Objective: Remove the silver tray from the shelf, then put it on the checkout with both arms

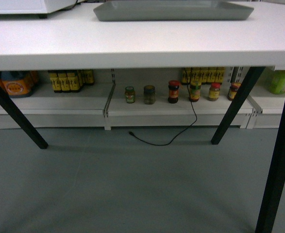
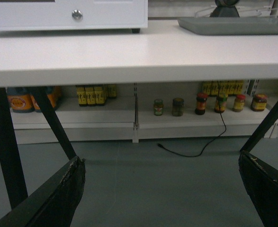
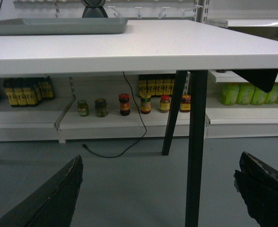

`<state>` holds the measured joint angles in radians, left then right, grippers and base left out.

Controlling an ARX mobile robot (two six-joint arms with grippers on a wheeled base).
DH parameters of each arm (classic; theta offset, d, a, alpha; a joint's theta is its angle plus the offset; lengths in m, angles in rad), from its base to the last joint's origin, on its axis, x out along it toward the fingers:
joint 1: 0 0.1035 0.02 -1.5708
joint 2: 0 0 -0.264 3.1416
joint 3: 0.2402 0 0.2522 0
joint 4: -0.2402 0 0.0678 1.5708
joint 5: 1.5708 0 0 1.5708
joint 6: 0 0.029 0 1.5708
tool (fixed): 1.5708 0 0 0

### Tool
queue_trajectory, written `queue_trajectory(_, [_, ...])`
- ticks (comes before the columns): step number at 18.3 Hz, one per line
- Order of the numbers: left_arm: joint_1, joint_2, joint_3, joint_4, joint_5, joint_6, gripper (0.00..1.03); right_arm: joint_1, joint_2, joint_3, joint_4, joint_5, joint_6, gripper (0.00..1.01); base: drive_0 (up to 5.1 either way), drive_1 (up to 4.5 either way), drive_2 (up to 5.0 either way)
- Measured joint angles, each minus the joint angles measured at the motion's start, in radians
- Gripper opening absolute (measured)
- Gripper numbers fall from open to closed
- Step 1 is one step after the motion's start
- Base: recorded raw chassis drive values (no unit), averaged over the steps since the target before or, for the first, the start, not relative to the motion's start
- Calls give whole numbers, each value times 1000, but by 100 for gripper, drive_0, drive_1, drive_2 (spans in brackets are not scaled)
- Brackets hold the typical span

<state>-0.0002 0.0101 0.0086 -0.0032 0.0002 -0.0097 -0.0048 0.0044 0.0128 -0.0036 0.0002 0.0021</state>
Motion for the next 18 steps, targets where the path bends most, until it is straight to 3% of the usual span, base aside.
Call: queue_trajectory(18, [0, 0, 0, -2, -1, 0, 98, 0, 0, 0, -2, 0, -3, 98, 0, 0, 0])
